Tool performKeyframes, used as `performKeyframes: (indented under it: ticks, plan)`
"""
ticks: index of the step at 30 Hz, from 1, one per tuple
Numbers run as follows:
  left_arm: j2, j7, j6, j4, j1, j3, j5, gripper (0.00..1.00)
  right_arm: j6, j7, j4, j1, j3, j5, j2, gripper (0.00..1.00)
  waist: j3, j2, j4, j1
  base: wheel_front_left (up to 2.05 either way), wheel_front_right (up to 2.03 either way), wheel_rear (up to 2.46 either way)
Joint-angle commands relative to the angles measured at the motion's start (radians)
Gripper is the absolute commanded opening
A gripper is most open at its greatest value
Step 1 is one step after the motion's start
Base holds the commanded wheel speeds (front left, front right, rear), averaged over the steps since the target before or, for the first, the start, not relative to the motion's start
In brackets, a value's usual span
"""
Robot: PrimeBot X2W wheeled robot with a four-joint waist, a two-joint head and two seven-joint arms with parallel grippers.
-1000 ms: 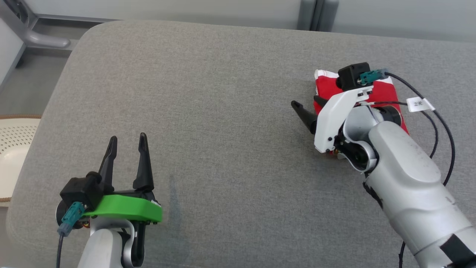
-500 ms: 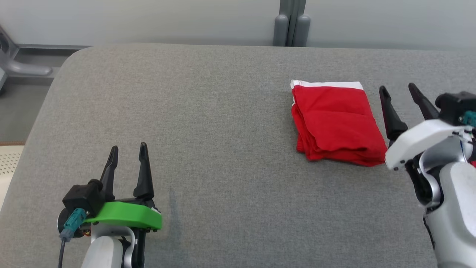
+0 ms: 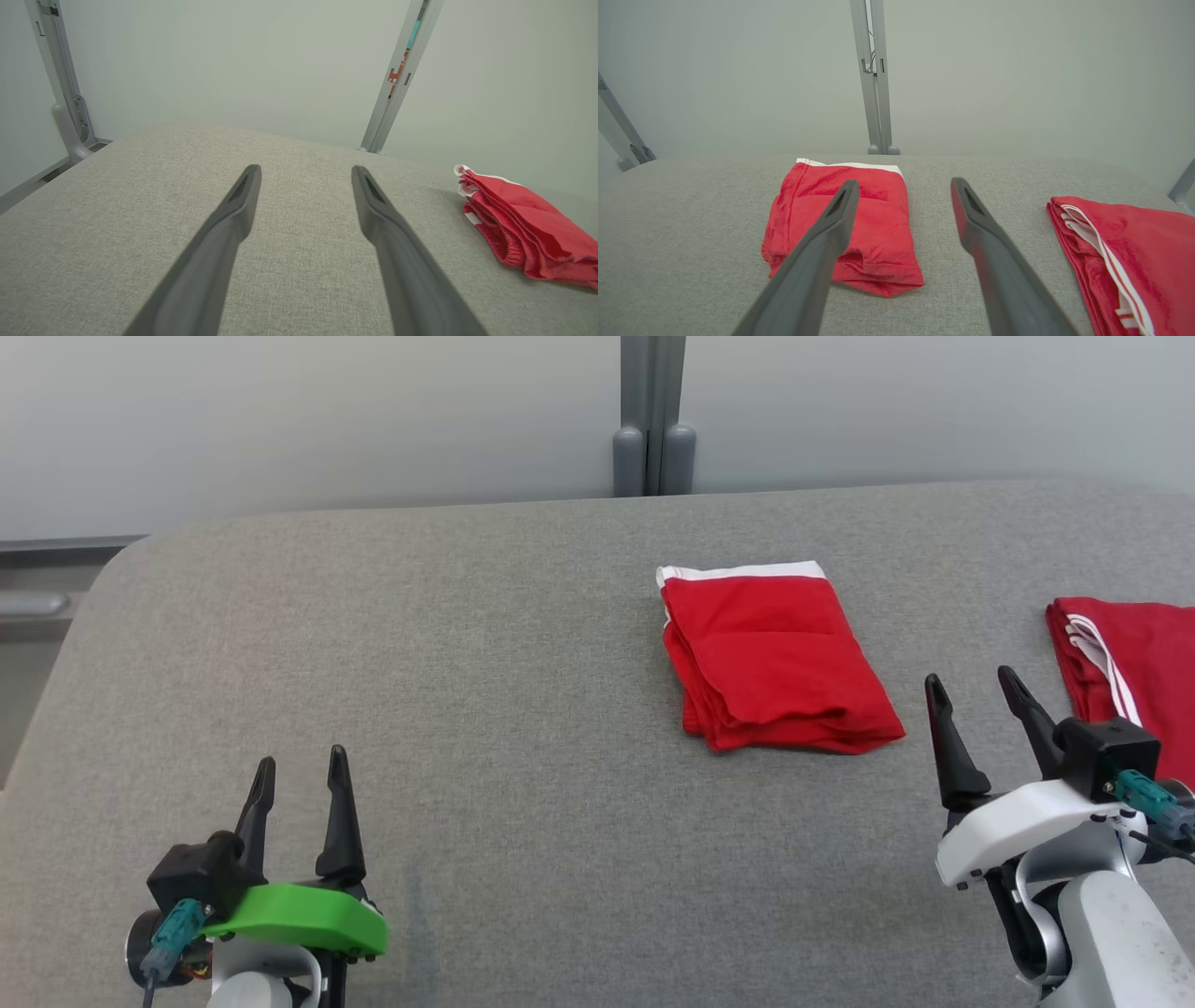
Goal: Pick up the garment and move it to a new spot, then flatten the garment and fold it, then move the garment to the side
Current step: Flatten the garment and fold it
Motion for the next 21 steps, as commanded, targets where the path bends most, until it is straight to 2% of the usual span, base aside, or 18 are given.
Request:
performKeyframes:
  ticks: [1,10,21]
  plan:
    - [0.003,-0.003,-0.004,0.002,0.023,0.005,0.003,1.0,-0.001,-0.008,0.004,0.016,0.007,0.002,0.0,1.0,-0.031,-0.0001,-0.032,0.0,0.0,0.0,0.0]
    - [0.003,-0.003,-0.004,-0.002,0.058,0.009,0.001,1.0,-0.001,-0.018,0.024,0.03,0.028,0.032,-0.002,1.0,-0.045,-0.0001,-0.062,0.0,0.0,0.0,0.0]
    - [0.003,-0.003,0.002,-0.009,0.055,-0.003,-0.005,1.0,-0.001,-0.019,0.019,0.021,0.016,0.036,-0.002,1.0,-0.032,-0.0001,-0.058,0.0,0.0,0.0,0.0]
